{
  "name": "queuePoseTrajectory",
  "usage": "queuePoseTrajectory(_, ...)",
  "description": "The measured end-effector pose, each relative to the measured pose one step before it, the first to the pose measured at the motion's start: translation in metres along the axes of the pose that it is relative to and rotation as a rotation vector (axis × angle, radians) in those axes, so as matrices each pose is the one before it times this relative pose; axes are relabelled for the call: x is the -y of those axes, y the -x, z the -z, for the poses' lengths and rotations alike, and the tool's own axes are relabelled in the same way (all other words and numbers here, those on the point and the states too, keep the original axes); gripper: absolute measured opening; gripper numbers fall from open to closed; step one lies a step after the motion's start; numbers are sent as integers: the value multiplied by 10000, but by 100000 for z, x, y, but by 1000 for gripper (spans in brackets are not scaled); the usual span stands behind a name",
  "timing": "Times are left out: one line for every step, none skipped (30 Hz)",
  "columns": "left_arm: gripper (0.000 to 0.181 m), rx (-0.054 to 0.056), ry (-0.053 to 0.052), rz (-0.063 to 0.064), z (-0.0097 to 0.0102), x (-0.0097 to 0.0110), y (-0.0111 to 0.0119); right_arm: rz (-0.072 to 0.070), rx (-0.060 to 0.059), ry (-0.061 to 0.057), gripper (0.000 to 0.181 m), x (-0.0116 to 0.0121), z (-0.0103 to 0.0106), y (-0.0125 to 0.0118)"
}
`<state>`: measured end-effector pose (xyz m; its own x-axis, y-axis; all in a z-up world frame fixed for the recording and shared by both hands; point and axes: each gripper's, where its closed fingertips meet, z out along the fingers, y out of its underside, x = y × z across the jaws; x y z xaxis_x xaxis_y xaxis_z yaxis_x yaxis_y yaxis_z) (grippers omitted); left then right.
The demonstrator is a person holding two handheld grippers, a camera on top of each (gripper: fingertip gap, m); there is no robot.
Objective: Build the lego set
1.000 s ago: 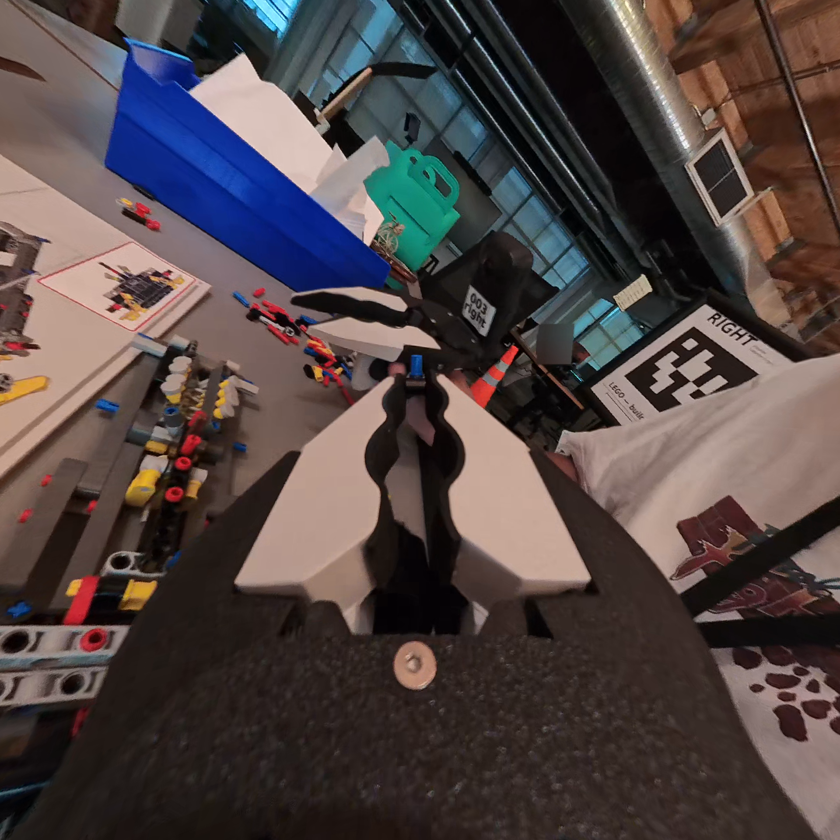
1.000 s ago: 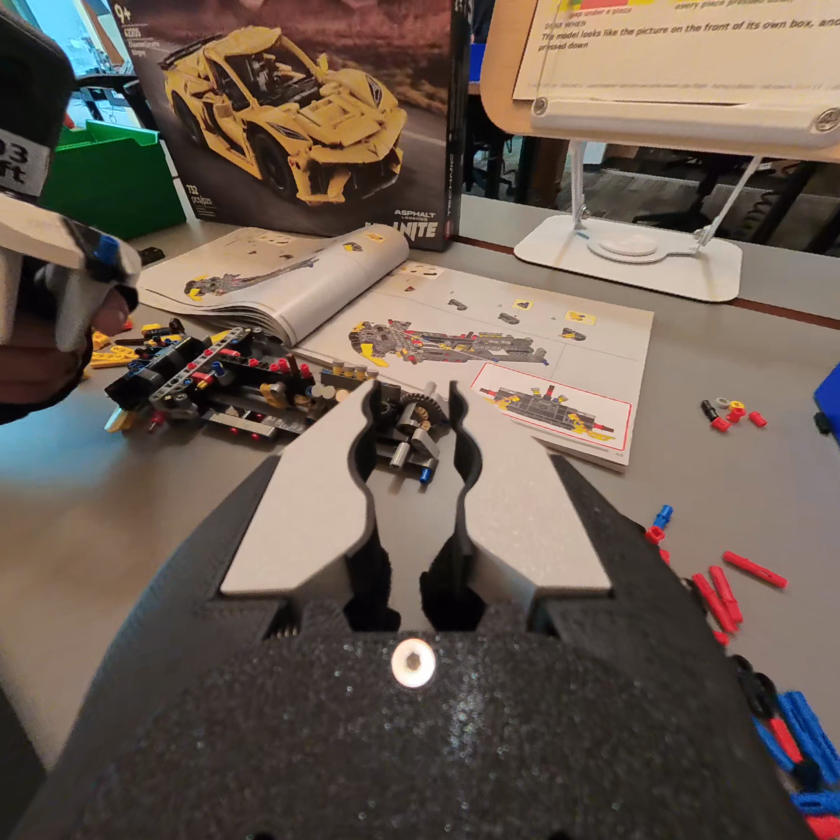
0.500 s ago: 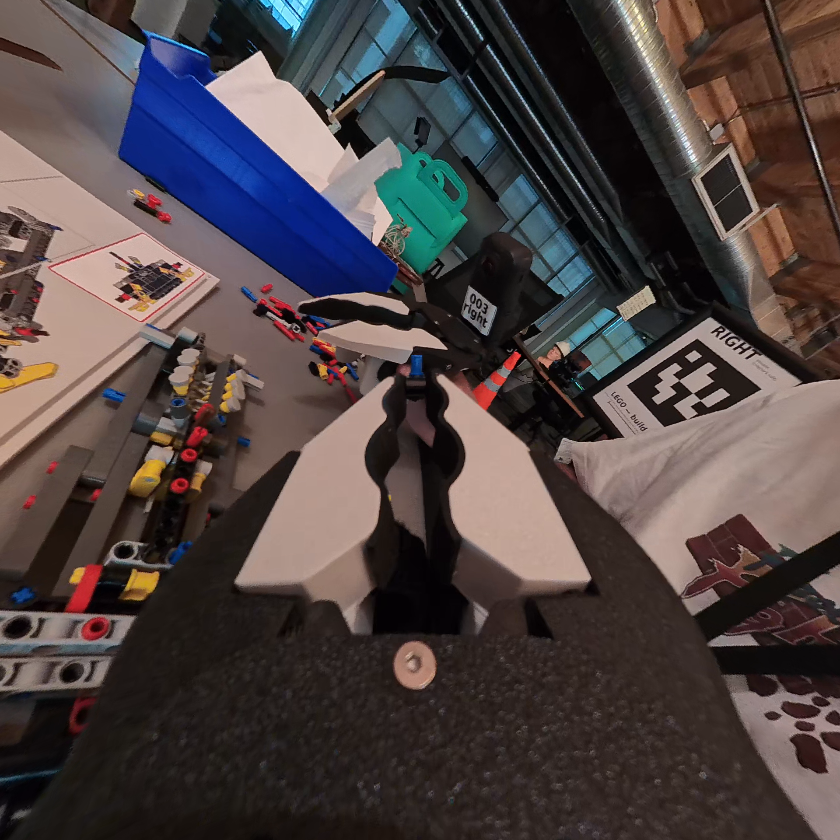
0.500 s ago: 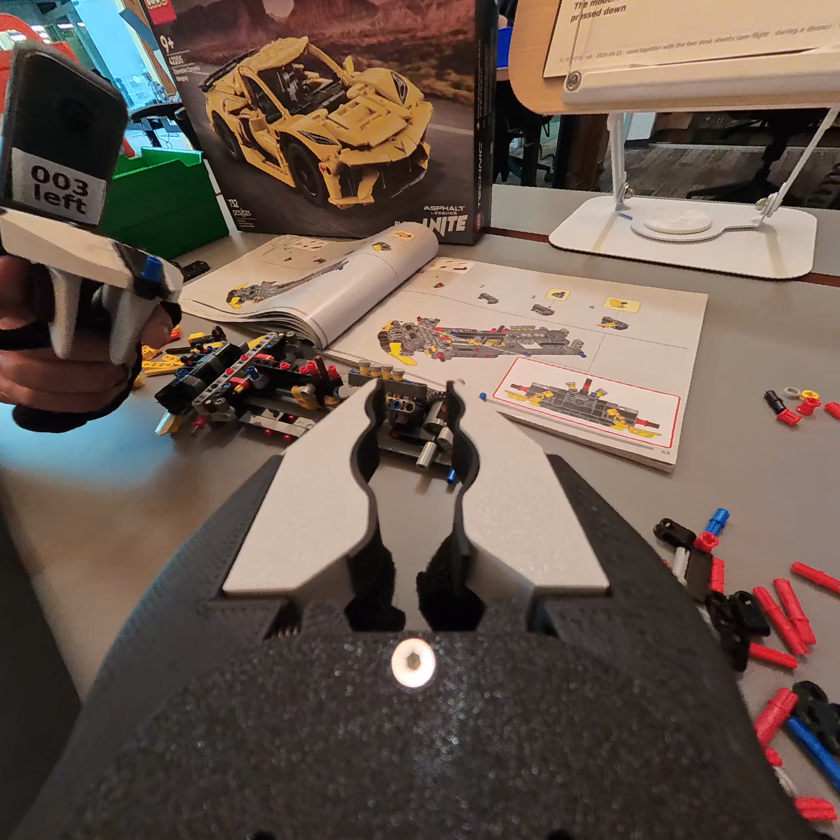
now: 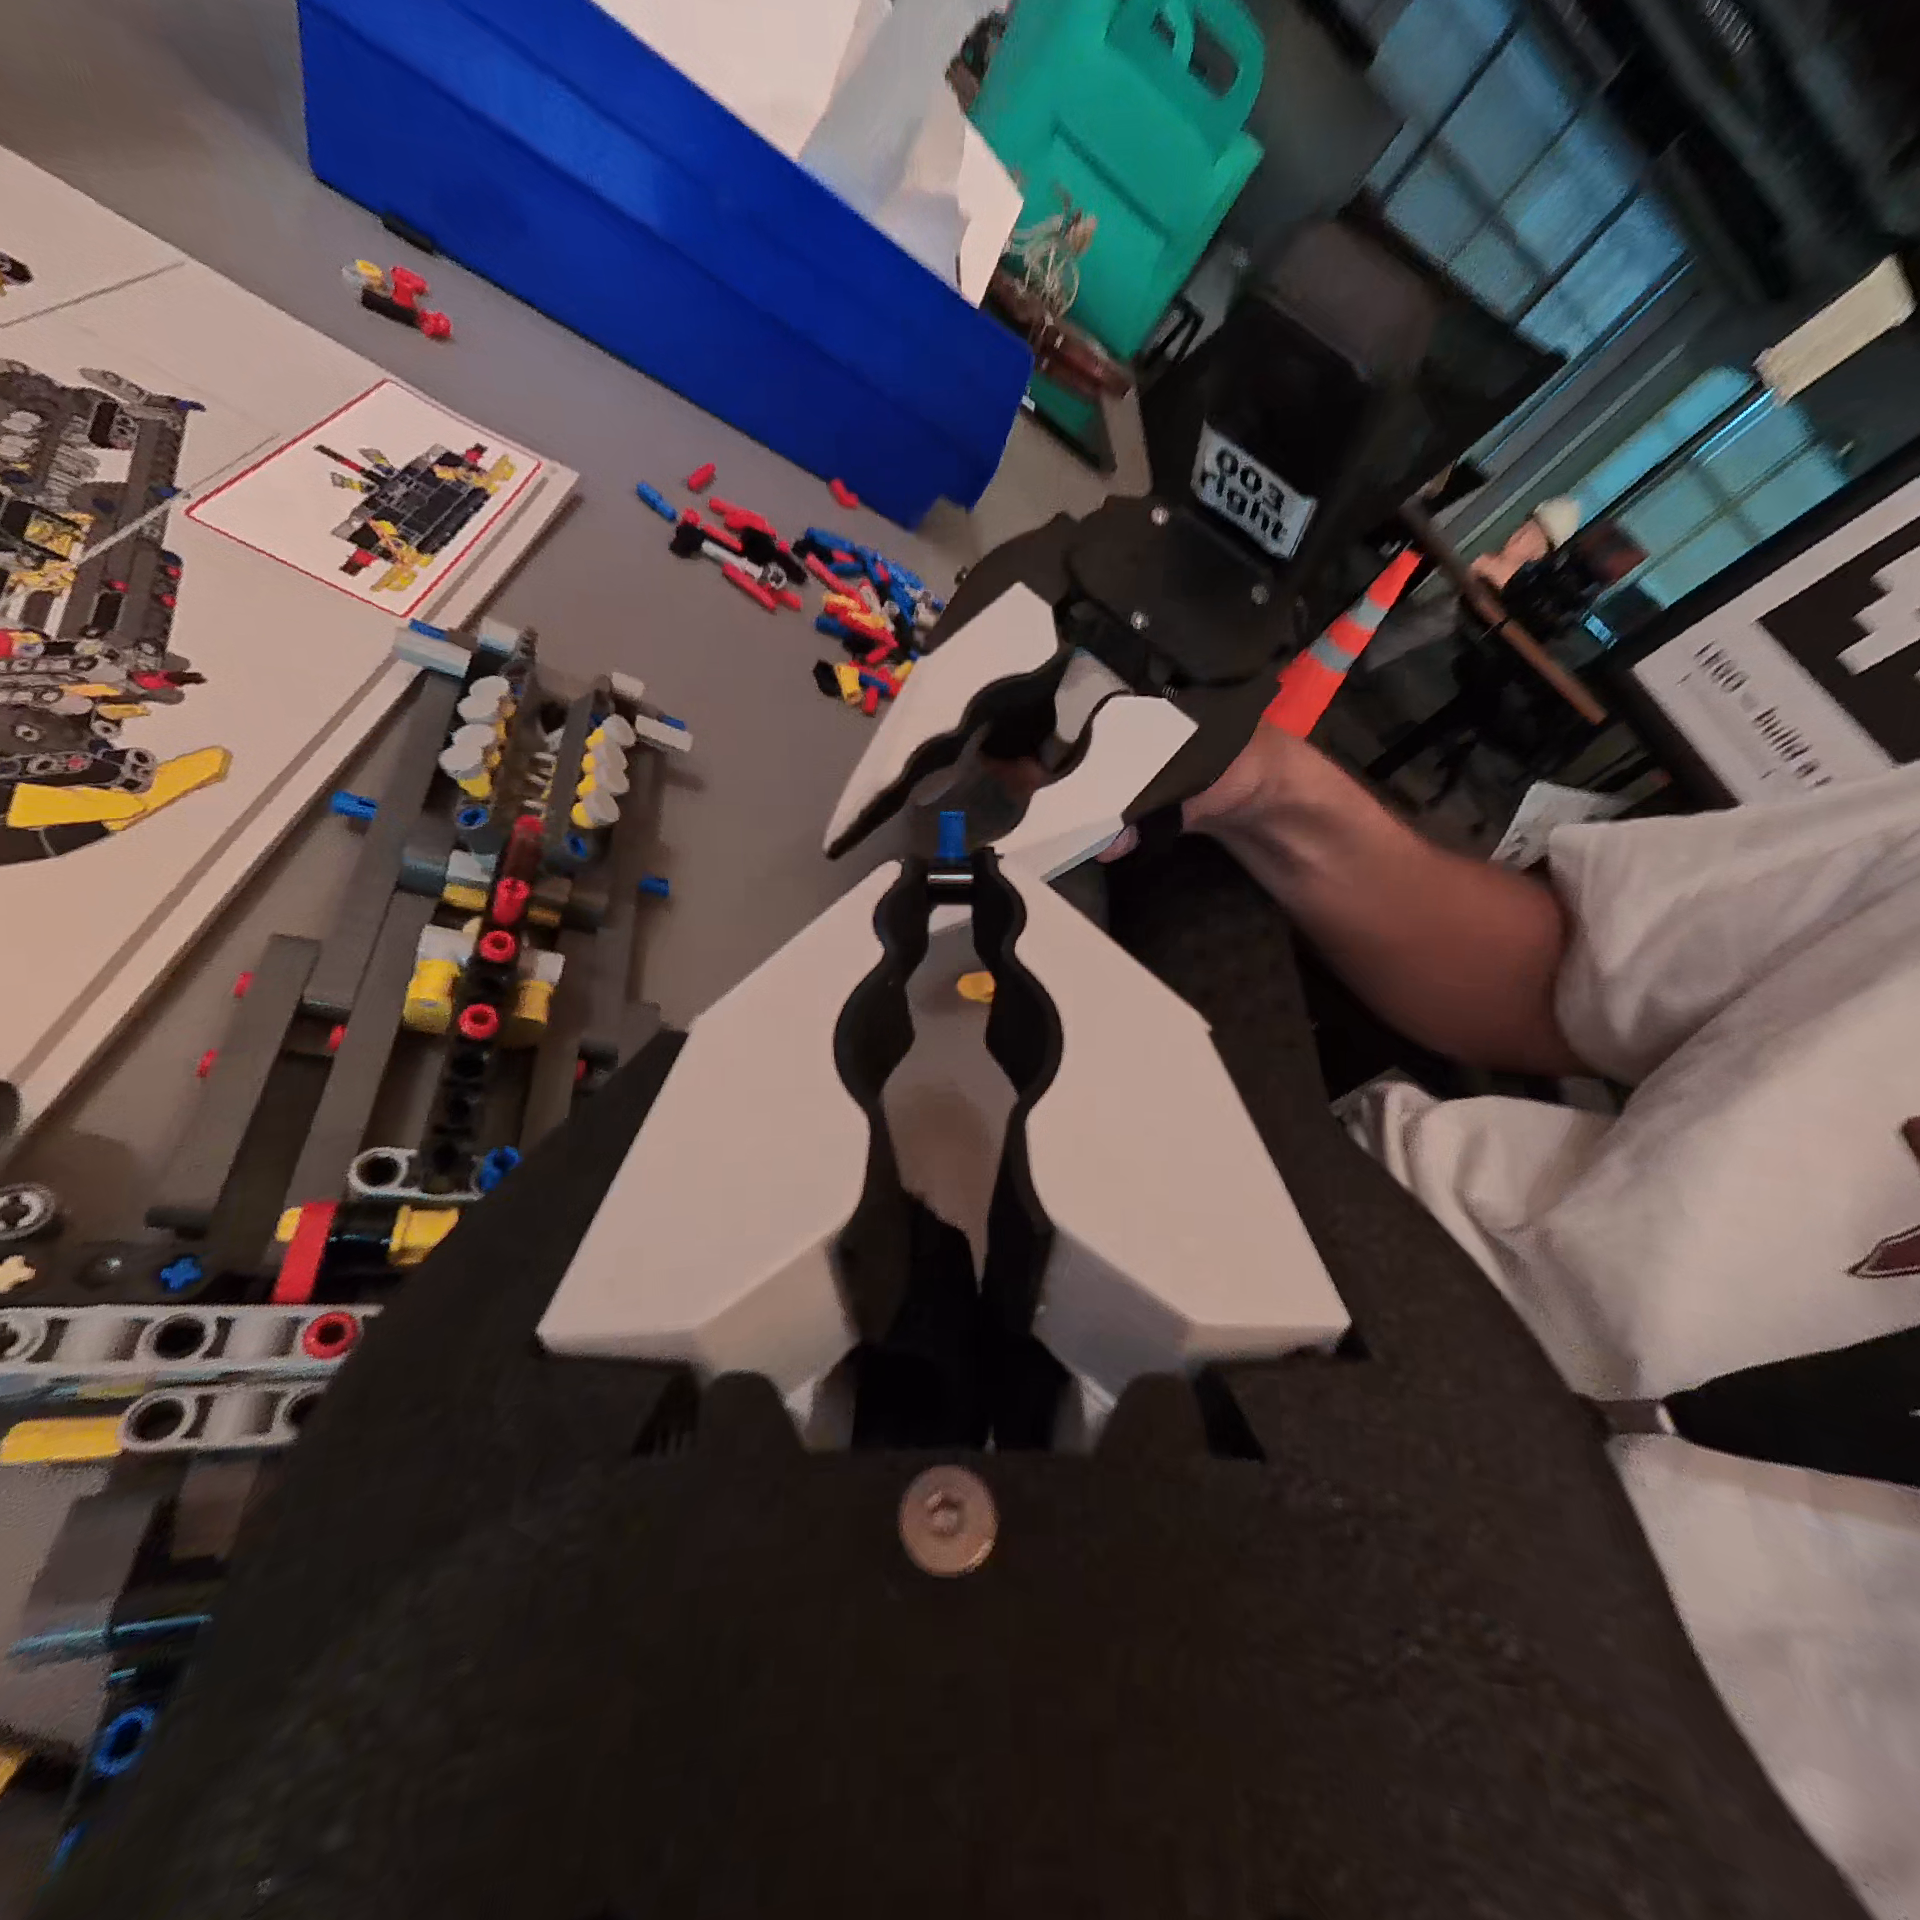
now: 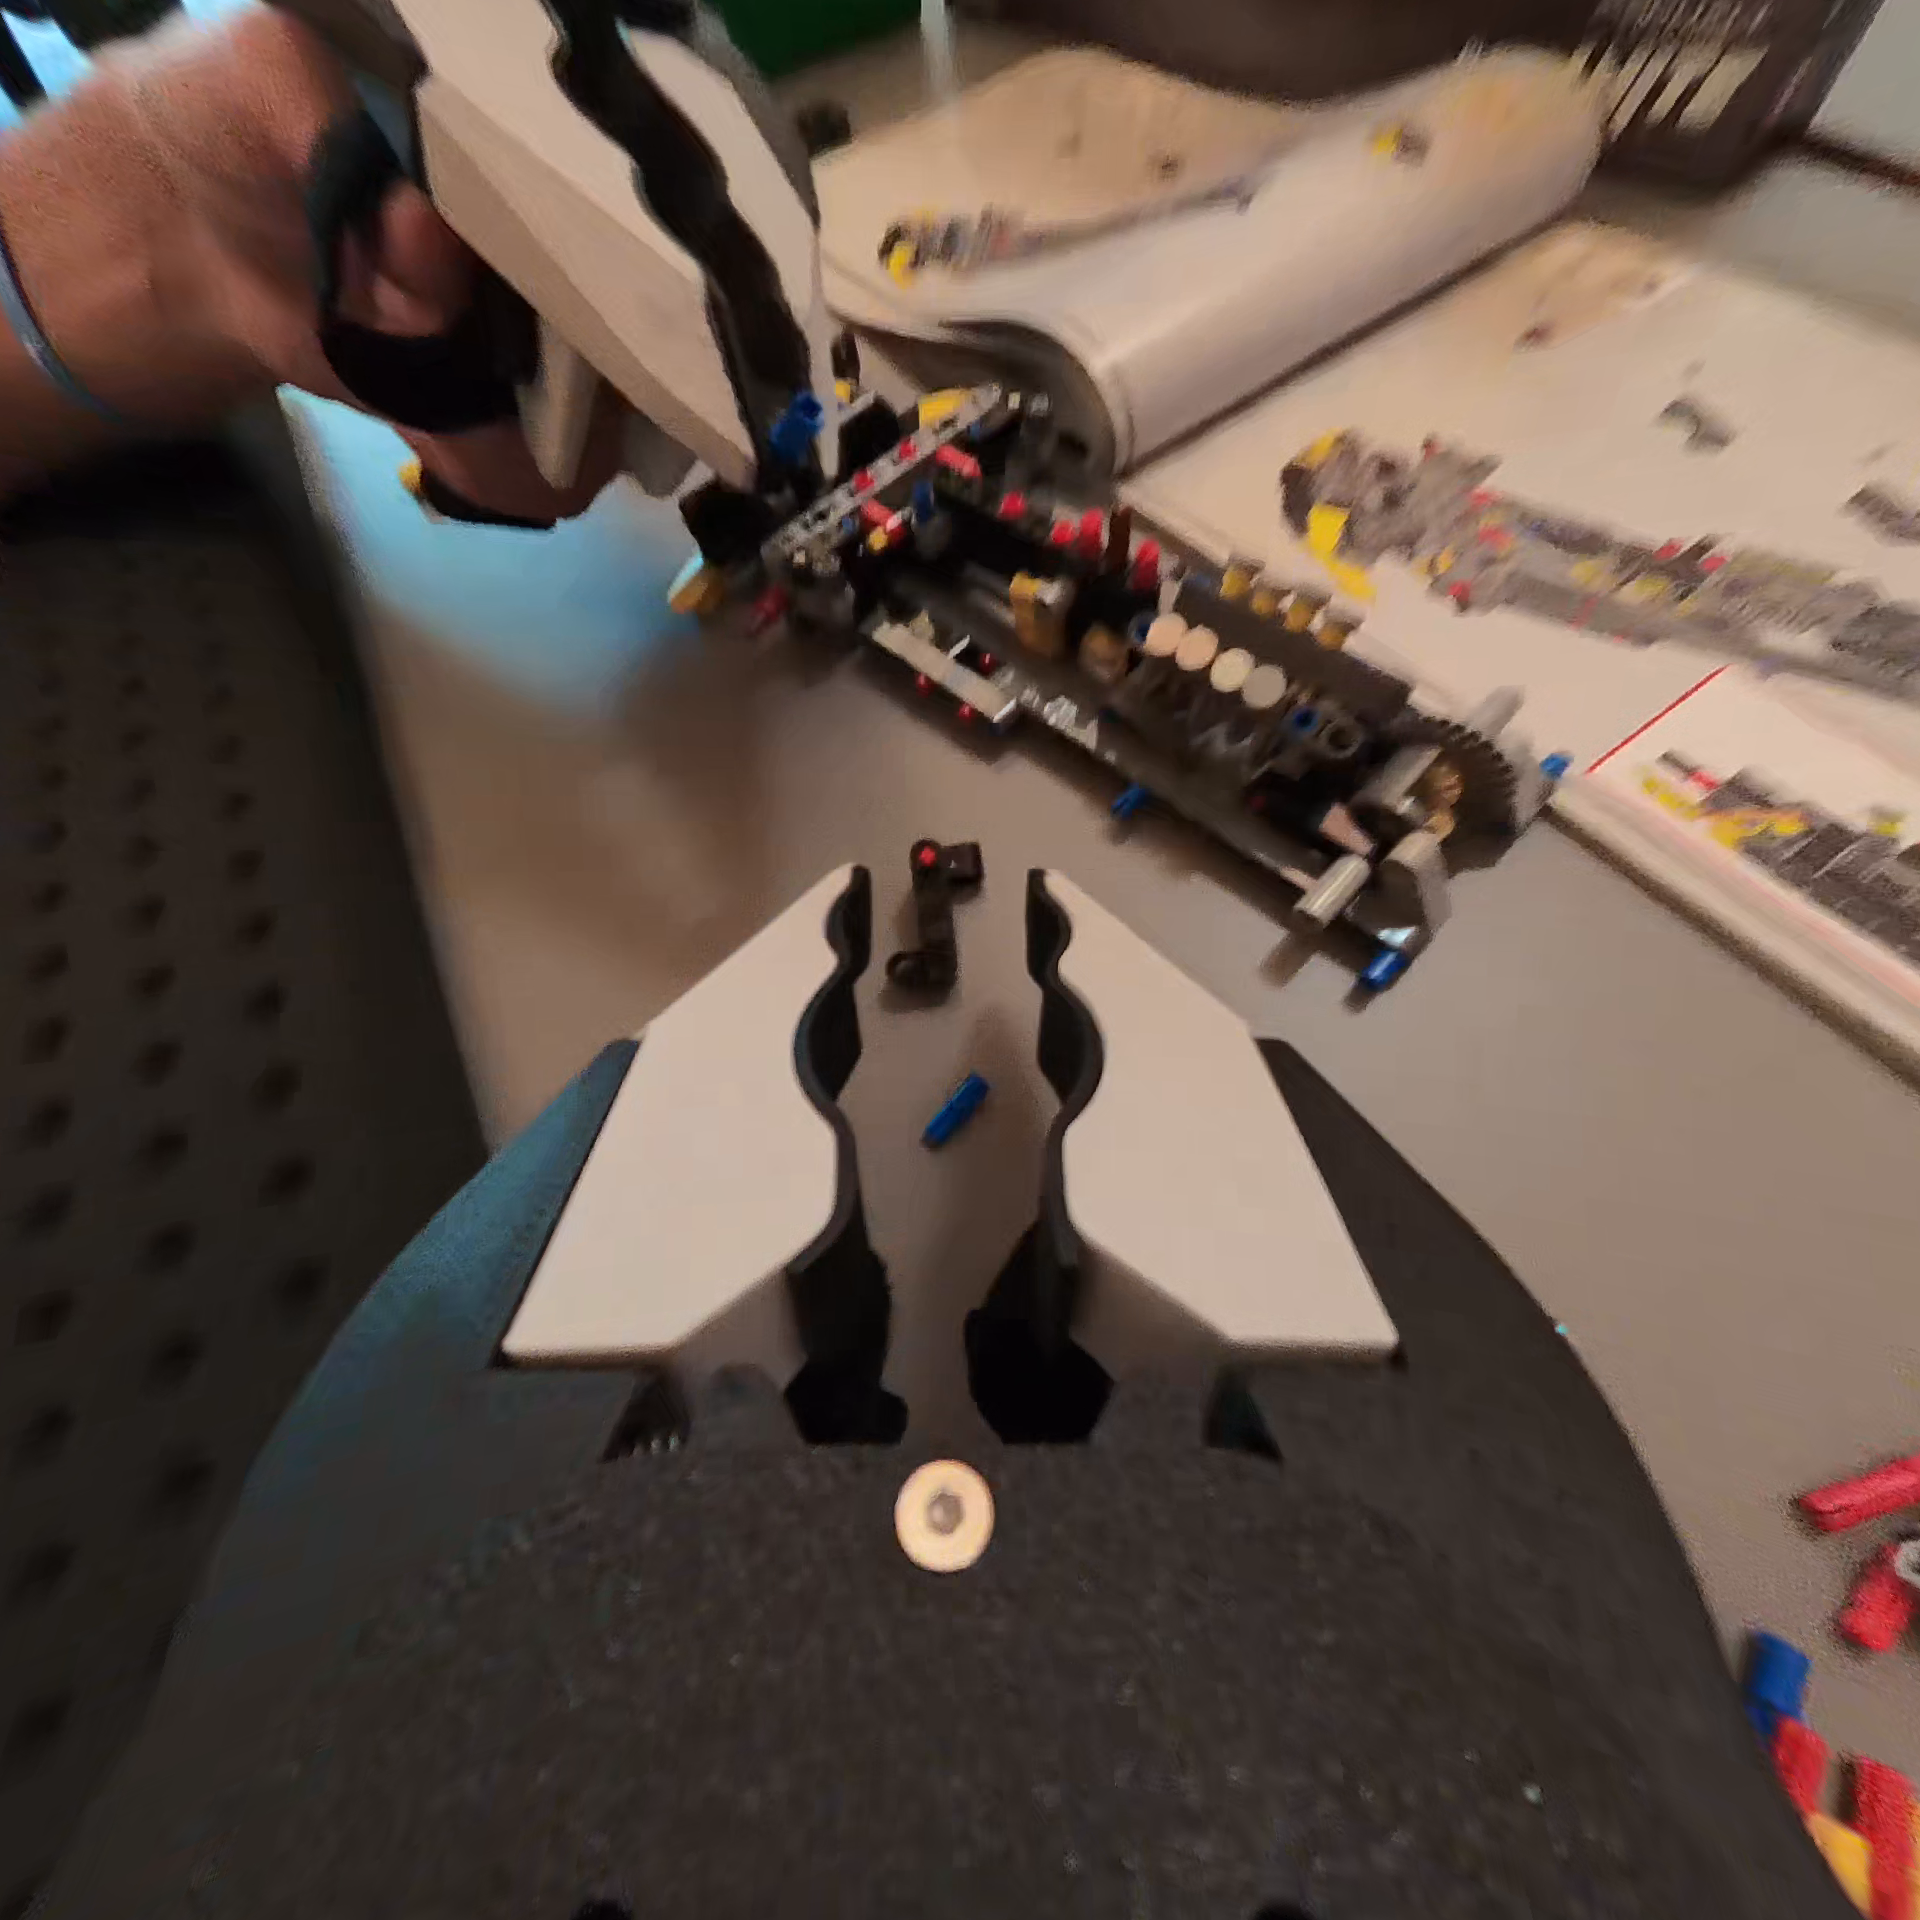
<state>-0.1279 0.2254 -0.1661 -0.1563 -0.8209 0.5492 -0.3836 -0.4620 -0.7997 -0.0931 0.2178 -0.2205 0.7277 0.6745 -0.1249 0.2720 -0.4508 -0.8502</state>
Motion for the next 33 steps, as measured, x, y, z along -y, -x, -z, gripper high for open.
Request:
queuePoseTrajectory(6, 107, 200, -214, -115, -296, -8, -82, 60, 297, 28, -374, -321, 158)
queuePoseTrajectory(6, 70, 212, -185, -128, -326, -35, 23, 169, 226, 28, -162, -288, 335)
queuePoseTrajectory(7, 47, 225, -104, -136, -354, -52, 98, 117, 215, 25, -136, -241, 332)
queuePoseTrajectory(7, 54, 234, -50, -148, -377, -7, 176, -123, 273, 20, -249, -220, -51)
queuePoseTrajectory(7, 59, 246, -54, -150, -406, 2, 210, -205, 266, 17, -315, -206, -201)
queuePoseTrajectory(7, 72, 244, -91, -150, -406, 26, 203, -121, 176, 15, -232, -212, -80)
queuePoseTrajectory(7, 100, 283, -135, -144, -455, 47, 116, -80, 61, 15, -73, -146, -31)
queuePoseTrajectory(7, 141, 293, -166, -154, -456, 84, 34, -54, 12, 15, 5, -55, -36)
queuePoseTrajectory(7, 128, 229, -176, -136, -357, 32, -2, -34, -14, 14, 72, 5, -37)
queuePoseTrajectory(7, 50, 174, -150, -131, -279, -92, -16, -37, -48, 14, 79, 31, -53)
queuePoseTrajectory(7, -10, 132, -98, -122, -187, -171, -20, -73, -26, 13, 36, 17, -130)
queuePoseTrajectory(7, -4, 78, -62, -108, -114, -141, 1, -31, 26, 13, -66, -24, -59)
queuePoseTrajectory(7, 15, 64, -59, -104, -100, -86, 22, 4, 63, 13, -111, -56, 24)
queuePoseTrajectory(7, 25, 89, -67, -101, -145, -36, 62, -11, 53, 13, -82, -67, 17)
queuePoseTrajectory(7, 59, 82, -60, -84, -130, 41, 101, -60, 1, 13, 22, 14, -19)
queuePoseTrajectory(7, 77, 71, -47, -65, -117, 80, 100, -38, -80, 12, 151, 81, 27)
queuePoseTrajectory(7, 41, 67, -29, -54, -103, 53, 49, 21, -119, 11, 189, 93, 87)
queuePoseTrajectory(7, 15, 30, 3, -21, -49, 26, -24, 24, -48, 11, 45, -6, 29)
queuePoseTrajectory(7, 63, -4, 39, -6, 20, 114, -61, 67, 81, 12, -168, -96, 37)
queuePoseTrajectory(6, 180, 13, 65, -9, 18, 281, -66, 123, 156, 14, -265, -191, 122)
queuePoseTrajectory(6, 210, 58, 26, -14, -53, 332, -14, 70, 149, 15, -198, -170, 94)
queuePoseTrajectory(6, 152, 81, -36, -19, -113, 230, 47, 14, 92, 15, -70, -100, 75)
queuePoseTrajectory(6, 62, 83, -58, -9, -129, 76, 72, -4, -12, 15, 59, -49, 85)
queuePoseTrajectory(6, -45, 91, -53, -30, -138, -90, 48, -68, -41, 13, 69, -1, -14)
queuePoseTrajectory(6, -93, 91, -73, -58, -148, -184, 48, -30, 34, 9, -80, -33, 0)
queuePoseTrajectory(6, -22, 81, -128, -59, -140, -111, 45, 20, 40, 7, -95, -36, 73)
queuePoseTrajectory(6, 65, 101, -206, -84, -159, -29, -20, -24, 16, 7, -20, 24, -40)
queuePoseTrajectory(6, 88, 154, -271, -131, -244, -36, -77, 0, 28, 7, -5, 60, -51)
queuePoseTrajectory(6, 77, 179, -317, -175, -288, -114, -122, 80, -112, 7, 158, 124, 24)
queuePoseTrajectory(6, 76, 140, -338, -208, -224, -154, -155, 142, -311, 6, 462, 251, 98)
queuePoseTrajectory(6, 80, 112, -314, -234, -172, -178, -194, 246, -469, 6, 688, 357, 229)
queuePoseTrajectory(6, 78, 132, -258, -253, -177, -169, -258, 451, -548, 6, 797, 380, 494)
queuePoseTrajectory(6, 94, 142, -198, -254, -171, -105, -311, 584, -522, 6, 698, 324, 651)
